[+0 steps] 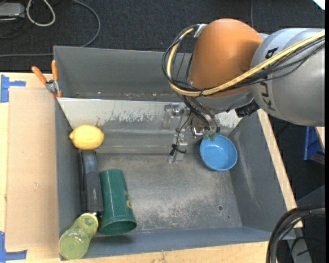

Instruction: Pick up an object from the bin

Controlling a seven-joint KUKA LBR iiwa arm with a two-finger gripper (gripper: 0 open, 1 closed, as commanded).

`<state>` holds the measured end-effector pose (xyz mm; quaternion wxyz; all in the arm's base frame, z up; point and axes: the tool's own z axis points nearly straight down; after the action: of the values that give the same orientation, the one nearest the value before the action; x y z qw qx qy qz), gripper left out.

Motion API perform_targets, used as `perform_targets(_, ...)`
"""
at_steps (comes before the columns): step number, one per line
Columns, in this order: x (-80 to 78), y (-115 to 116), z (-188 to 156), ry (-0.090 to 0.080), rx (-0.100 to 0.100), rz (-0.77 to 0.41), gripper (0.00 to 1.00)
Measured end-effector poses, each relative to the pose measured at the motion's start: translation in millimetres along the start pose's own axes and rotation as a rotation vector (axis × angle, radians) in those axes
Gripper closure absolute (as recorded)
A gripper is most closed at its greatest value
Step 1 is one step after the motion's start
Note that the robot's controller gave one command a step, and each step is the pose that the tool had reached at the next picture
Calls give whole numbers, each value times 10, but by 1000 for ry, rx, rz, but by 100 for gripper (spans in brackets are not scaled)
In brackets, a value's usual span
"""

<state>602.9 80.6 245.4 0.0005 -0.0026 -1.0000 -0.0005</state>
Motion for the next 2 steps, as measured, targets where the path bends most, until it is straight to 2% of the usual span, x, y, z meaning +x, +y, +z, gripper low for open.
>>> perform_targets(1,0,0,0,0,0,0,0)
perform_targets(2,-128,51,440,1,0,-213,0)
